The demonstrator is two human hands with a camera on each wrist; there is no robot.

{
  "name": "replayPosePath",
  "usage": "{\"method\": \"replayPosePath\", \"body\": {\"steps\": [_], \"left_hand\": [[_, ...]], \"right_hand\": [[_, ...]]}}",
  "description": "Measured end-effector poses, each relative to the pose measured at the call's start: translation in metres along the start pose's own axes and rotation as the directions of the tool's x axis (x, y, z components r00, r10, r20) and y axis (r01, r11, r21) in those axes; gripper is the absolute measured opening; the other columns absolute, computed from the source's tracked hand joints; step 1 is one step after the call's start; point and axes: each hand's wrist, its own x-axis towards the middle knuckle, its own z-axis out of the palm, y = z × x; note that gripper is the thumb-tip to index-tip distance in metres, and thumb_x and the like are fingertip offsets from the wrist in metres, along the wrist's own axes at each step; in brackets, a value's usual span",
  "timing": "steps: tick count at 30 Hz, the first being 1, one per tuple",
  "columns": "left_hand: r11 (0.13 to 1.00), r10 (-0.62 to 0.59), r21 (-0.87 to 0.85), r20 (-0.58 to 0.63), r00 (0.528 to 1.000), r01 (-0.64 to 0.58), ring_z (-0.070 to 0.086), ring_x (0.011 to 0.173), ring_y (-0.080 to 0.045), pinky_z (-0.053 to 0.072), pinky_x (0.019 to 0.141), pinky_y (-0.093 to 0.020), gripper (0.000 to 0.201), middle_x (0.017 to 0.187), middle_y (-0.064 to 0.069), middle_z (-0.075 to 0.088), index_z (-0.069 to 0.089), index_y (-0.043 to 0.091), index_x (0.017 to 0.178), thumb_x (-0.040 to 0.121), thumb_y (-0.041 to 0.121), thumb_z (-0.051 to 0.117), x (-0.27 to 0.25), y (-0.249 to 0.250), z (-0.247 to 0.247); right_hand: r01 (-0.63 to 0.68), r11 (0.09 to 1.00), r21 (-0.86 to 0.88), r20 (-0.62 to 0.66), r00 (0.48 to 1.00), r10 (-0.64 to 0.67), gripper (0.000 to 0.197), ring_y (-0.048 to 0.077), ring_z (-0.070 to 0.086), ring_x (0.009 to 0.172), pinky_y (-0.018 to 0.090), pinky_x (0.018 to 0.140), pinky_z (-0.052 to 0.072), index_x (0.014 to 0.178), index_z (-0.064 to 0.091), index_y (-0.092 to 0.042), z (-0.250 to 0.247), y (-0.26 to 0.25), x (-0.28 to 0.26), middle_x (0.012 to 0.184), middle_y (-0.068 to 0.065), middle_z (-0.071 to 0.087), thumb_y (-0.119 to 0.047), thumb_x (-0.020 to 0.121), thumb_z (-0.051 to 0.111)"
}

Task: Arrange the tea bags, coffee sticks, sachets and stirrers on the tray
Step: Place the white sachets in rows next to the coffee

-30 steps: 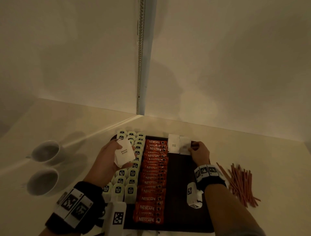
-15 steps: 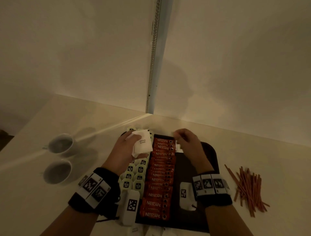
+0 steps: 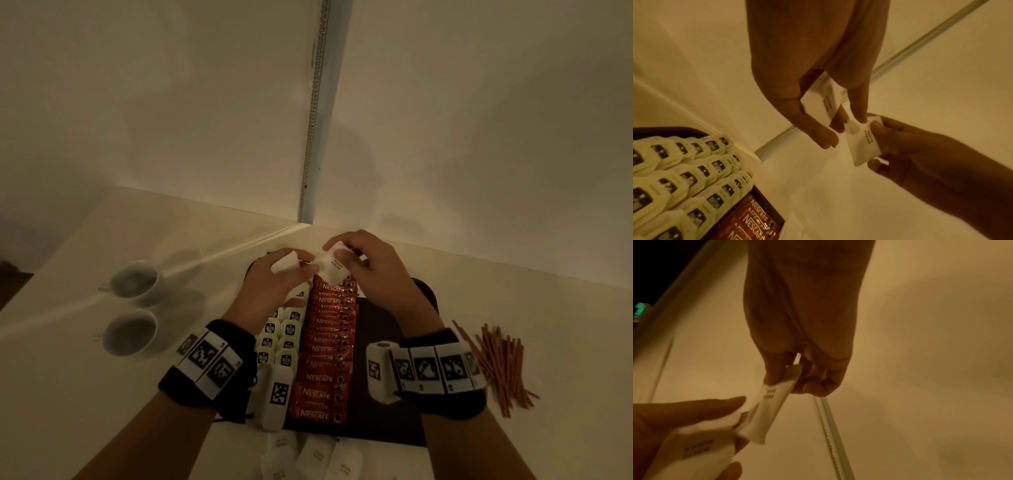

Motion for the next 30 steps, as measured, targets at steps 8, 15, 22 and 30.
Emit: {"method": "replayPosePath", "body": {"steps": [8, 15, 22, 30], "left_hand": [[0.998, -0.017, -0.069, -0.044, 0.999, 0.014, 0.068, 0.076, -0.014, 0.056, 0.054, -0.027, 0.017, 0.09, -0.002, 0.07, 0.068, 0.016, 0.097, 0.081, 0.011, 0.072, -0.007, -0.007, 0.01], [0.971, -0.093, -0.223, -0.021, 0.995, 0.086, 0.07, 0.075, -0.02, 0.057, 0.055, -0.032, 0.012, 0.093, -0.01, 0.072, 0.059, 0.014, 0.1, 0.09, 0.008, 0.059, -0.005, -0.012, 0.006], [0.952, -0.096, -0.3, -0.095, 0.991, 0.063, 0.062, 0.105, -0.034, 0.058, 0.06, -0.029, 0.017, 0.111, -0.015, 0.065, 0.062, 0.012, 0.105, 0.096, 0.006, 0.048, 0.002, -0.013, -0.015], [0.913, -0.181, -0.395, -0.159, 0.971, 0.106, 0.06, 0.106, -0.038, 0.057, 0.054, -0.029, 0.018, 0.104, -0.017, 0.065, 0.06, 0.007, 0.108, 0.096, 0.015, 0.05, 0.009, -0.017, -0.018]], "right_hand": [[-0.12, 0.978, 0.169, -0.096, 0.986, 0.137, 0.03, 0.0, 0.064, 0.086, 0.013, 0.074, 0.051, 0.106, 0.062, -0.023, 0.006, -0.002, -0.009, 0.095, -0.008, 0.068, -0.026, 0.078, 0.073], [-0.268, 0.865, 0.424, -0.115, 0.931, 0.345, 0.008, 0.014, 0.068, 0.085, 0.025, 0.074, 0.057, 0.093, 0.064, -0.016, 0.011, 0.028, -0.029, 0.094, 0.001, 0.07, -0.012, 0.086, 0.063], [-0.467, 0.724, 0.509, -0.341, 0.663, 0.667, 0.02, 0.019, 0.064, 0.088, 0.035, 0.085, 0.054, 0.107, 0.063, -0.003, -0.005, 0.126, -0.038, 0.095, 0.004, 0.066, -0.009, 0.089, 0.06], [-0.704, 0.695, 0.146, -0.309, 0.634, 0.708, 0.023, 0.021, 0.058, 0.105, 0.034, 0.093, 0.048, 0.11, 0.064, -0.009, 0.023, 0.178, -0.043, 0.112, 0.007, 0.064, -0.016, 0.088, 0.063]]}}
